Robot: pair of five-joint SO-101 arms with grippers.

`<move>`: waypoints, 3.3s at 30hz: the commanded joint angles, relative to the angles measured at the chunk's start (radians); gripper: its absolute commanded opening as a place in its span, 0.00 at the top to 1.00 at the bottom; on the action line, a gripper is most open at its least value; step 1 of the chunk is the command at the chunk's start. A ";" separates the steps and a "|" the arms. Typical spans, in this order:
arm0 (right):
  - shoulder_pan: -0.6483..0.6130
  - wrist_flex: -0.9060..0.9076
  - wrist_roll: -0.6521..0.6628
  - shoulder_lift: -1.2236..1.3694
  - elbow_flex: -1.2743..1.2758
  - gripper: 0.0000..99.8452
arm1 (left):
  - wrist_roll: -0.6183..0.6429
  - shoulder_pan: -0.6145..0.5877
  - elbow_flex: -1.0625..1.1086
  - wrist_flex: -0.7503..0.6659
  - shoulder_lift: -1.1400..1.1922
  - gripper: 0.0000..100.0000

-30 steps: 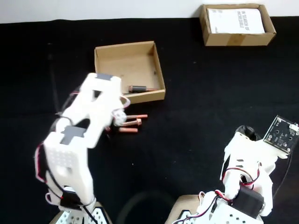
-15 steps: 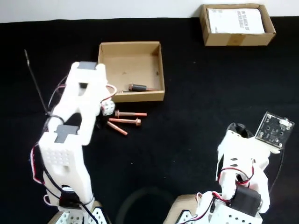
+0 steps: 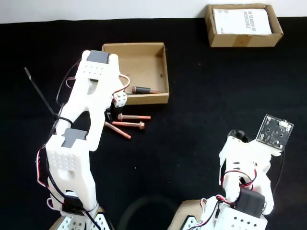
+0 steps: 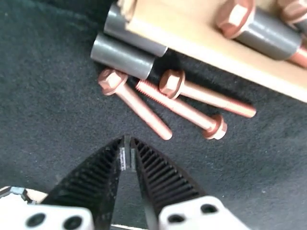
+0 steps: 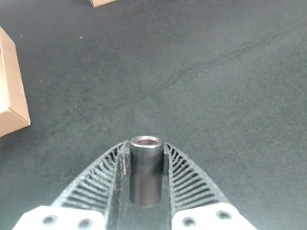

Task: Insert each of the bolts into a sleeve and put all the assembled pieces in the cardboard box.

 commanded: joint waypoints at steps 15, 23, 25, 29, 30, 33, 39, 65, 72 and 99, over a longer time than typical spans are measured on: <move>-0.008 -0.021 0.006 -0.012 0.001 0.99 | -0.172 0.081 0.105 0.018 -0.019 0.83; -0.008 -0.021 0.005 -0.012 0.001 0.99 | -0.180 0.012 0.110 0.015 -0.010 0.83; -0.010 -0.021 0.005 -0.012 0.001 0.99 | -0.180 -0.015 0.113 0.015 -0.008 0.83; -0.010 -0.021 0.005 -0.012 -0.005 0.99 | -0.181 -0.065 0.113 0.011 -0.005 0.83; -0.010 -0.021 0.006 -0.012 -0.008 0.99 | -0.181 -0.071 0.114 0.011 -0.002 0.83; -0.010 -0.021 0.006 -0.012 -0.010 0.99 | -0.181 -0.070 0.127 0.011 0.039 0.83; -0.010 -0.019 0.006 -0.012 -0.008 0.99 | -0.176 -0.067 0.111 0.009 0.147 0.83; -0.010 -0.021 0.008 -0.012 -0.008 0.99 | -0.180 -0.018 0.005 -0.005 0.131 0.83; -0.010 -0.021 0.008 -0.012 -0.005 0.99 | -0.175 -0.028 -0.076 -0.005 0.254 0.83; -0.012 -0.021 0.009 -0.012 0.002 0.99 | -0.262 -0.077 -0.102 0.014 0.292 0.99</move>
